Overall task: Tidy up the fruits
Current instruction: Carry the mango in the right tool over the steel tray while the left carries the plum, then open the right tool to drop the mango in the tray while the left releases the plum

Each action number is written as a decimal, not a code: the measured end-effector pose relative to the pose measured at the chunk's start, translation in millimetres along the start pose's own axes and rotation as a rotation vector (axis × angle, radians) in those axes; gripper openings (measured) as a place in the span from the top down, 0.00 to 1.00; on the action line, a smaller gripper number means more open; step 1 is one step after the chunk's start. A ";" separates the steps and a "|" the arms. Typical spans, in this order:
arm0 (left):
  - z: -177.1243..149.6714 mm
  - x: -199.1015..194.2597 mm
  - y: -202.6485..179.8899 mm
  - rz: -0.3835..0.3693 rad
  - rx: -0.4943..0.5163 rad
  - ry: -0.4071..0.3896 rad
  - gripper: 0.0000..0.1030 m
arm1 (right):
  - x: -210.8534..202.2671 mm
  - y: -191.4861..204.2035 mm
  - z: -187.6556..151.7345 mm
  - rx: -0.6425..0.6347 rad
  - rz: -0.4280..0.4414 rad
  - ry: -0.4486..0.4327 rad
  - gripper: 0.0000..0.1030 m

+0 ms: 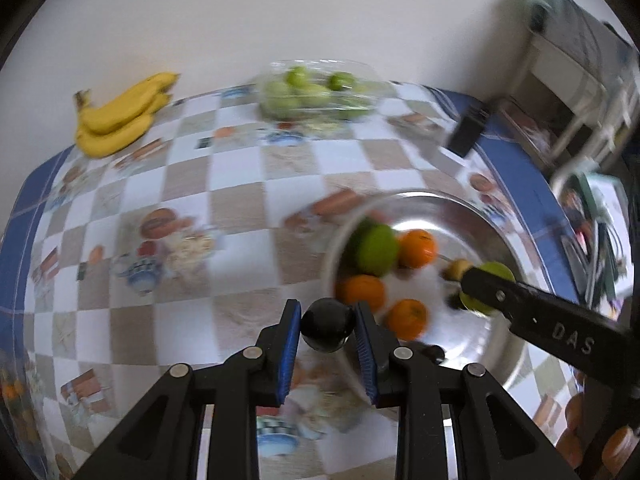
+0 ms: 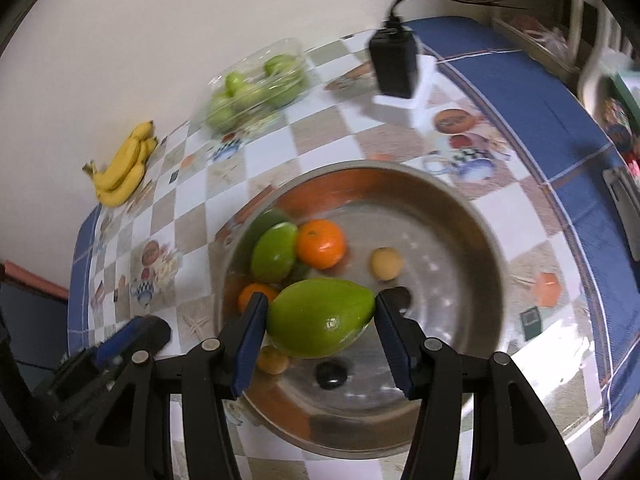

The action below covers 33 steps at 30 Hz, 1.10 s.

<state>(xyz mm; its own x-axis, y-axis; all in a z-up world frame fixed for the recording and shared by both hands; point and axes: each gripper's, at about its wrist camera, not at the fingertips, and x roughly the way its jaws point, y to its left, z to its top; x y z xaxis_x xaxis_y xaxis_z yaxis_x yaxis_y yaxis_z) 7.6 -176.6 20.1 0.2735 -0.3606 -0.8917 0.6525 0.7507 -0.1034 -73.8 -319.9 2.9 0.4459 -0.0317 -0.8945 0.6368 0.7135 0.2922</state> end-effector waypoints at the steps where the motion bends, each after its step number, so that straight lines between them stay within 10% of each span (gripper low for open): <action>1: -1.1 1.0 -6.7 -0.006 0.015 0.003 0.72 | -2.5 -3.4 -0.8 0.002 -0.009 -0.004 0.45; 33: -42.1 52.8 -68.3 0.030 0.158 0.165 0.71 | 30.0 -37.8 -34.7 0.009 -0.103 0.134 0.45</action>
<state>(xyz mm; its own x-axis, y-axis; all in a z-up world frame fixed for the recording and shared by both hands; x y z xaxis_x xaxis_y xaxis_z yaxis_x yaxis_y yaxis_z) -52.3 -223.7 -38.4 0.1834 -0.2347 -0.9546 0.7523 0.6586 -0.0174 -106.3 -323.5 -46.8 0.2902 -0.0101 -0.9569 0.6805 0.7052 0.1990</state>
